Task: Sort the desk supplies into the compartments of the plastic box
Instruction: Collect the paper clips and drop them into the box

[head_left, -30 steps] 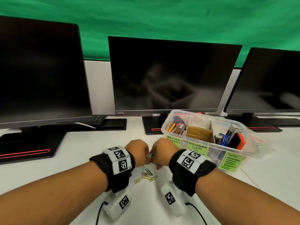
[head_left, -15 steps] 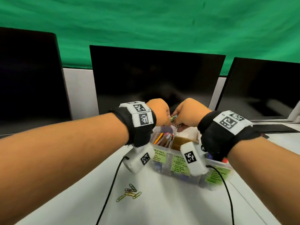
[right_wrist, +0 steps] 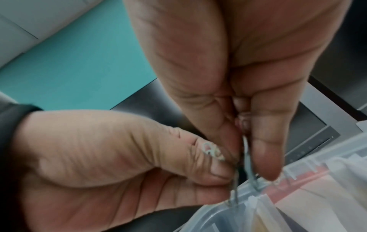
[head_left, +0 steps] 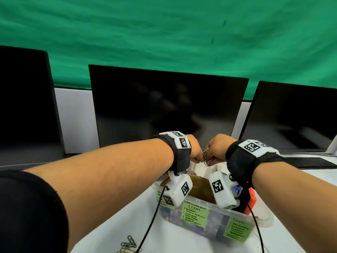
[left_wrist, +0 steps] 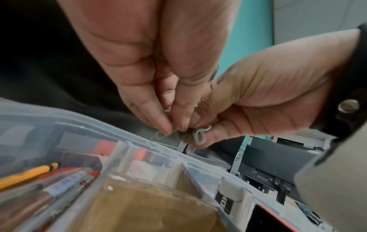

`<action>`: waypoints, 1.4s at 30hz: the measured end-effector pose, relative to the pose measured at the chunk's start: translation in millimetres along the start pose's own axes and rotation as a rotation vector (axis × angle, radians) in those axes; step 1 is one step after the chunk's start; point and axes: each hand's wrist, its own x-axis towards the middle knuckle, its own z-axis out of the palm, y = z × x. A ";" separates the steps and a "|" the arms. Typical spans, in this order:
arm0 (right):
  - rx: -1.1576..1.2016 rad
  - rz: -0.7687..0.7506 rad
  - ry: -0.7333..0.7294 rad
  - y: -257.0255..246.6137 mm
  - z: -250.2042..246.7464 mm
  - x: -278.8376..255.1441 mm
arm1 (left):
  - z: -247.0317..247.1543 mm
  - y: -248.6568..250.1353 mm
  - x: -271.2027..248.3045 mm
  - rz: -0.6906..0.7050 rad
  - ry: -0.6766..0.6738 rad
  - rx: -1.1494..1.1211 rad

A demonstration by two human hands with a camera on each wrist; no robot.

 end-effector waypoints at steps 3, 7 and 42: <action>-0.018 0.011 0.003 0.3 -0.9 6.1 | 1.2 -0.8 -0.9 0.017 -0.058 -0.049; -0.019 0.037 0.044 2.9 -4.7 4.8 | 0.4 -6.3 -8.4 -0.006 -0.070 -0.159; -0.547 -0.350 -0.347 -25.8 216.9 -77.6 | 67.9 -185.3 -147.3 -0.178 -0.113 0.356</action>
